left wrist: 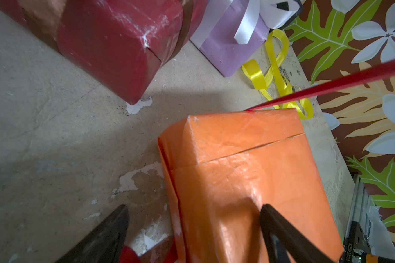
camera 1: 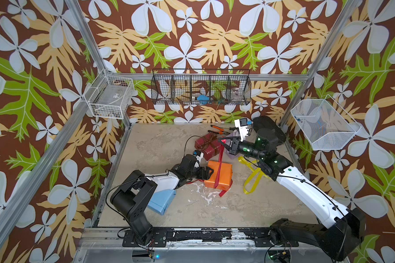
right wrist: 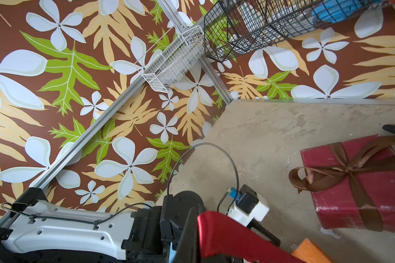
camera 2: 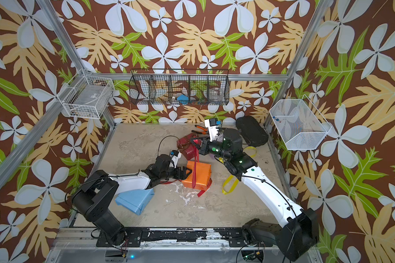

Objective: Untie the ribbon bows on the gift boxes
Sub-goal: Pull the ribbon from the gift box.

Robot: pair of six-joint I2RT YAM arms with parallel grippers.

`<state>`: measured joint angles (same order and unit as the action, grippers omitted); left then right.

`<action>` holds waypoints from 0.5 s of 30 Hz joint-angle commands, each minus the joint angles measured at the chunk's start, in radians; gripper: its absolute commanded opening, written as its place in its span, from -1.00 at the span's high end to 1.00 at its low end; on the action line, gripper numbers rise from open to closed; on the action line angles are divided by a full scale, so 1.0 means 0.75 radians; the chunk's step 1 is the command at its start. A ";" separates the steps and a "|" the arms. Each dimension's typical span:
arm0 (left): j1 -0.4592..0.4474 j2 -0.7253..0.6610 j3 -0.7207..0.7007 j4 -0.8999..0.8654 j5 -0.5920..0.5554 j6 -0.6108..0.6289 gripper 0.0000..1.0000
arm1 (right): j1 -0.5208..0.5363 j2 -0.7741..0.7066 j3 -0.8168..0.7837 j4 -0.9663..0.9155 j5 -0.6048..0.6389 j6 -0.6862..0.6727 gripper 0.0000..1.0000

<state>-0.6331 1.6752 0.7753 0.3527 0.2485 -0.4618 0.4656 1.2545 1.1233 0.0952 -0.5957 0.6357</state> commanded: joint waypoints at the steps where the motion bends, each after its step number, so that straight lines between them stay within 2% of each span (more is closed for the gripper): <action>1: -0.001 -0.012 0.013 -0.045 0.008 0.026 -0.83 | -0.001 -0.002 0.052 0.016 0.001 -0.045 1.00; 15: -0.001 -0.032 0.017 -0.063 0.000 0.029 -0.83 | -0.001 0.028 0.263 -0.089 0.037 -0.082 1.00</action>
<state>-0.6334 1.6501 0.7830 0.3115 0.2470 -0.4511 0.4656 1.2724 1.2919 0.0216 -0.5751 0.5930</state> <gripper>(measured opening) 0.913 0.048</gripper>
